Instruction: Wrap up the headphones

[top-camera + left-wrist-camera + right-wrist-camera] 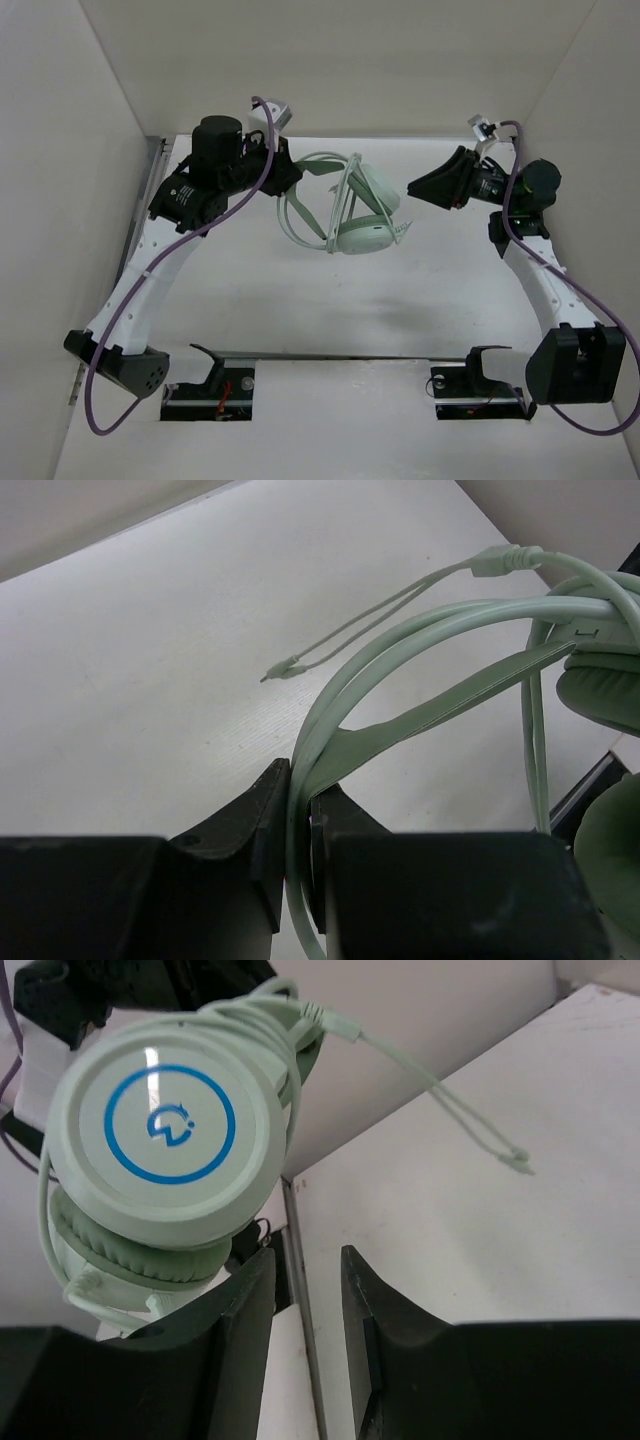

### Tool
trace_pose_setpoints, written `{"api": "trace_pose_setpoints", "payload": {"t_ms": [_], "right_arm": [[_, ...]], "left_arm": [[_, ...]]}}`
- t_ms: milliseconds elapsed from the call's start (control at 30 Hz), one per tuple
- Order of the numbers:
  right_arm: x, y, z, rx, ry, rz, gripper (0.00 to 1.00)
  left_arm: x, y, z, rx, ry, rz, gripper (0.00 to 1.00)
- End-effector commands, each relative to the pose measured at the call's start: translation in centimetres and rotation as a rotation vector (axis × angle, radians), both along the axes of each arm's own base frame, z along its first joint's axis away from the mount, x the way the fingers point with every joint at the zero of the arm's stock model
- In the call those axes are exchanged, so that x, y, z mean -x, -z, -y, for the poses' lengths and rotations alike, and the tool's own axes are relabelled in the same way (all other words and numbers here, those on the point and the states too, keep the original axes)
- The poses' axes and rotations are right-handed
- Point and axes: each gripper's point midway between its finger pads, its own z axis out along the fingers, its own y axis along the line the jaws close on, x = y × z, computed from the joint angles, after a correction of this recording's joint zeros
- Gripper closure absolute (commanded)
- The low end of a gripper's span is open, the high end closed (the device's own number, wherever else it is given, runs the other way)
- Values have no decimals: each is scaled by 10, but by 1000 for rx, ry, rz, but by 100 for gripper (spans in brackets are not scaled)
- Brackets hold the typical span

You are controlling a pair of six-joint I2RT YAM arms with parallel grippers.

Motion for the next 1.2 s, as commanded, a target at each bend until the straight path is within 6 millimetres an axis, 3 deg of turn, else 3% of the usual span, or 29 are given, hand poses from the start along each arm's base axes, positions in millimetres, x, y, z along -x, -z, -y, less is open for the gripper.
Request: {"api": "trace_pose_setpoints", "payload": {"t_ms": [0,267,667,833,1000,1167], "right_arm": [[-1,-22,14,-9,75,144,62],[-5,-33,33,-9,160,190,62],[-4,-31,48,-1,225,203,63],[-4,-22,50,1,240,182,63],[-6,-13,56,12,267,166,62],[-11,-8,60,20,285,156,62]], "left_arm": [[13,-38,-1,119,-2,97,100],[15,-7,-16,111,-77,76,100],[41,59,-24,95,-104,-36,100],[58,86,-28,108,-118,-109,100],[71,98,-31,115,-115,-132,100],[71,109,-17,89,-56,-133,100]]}}
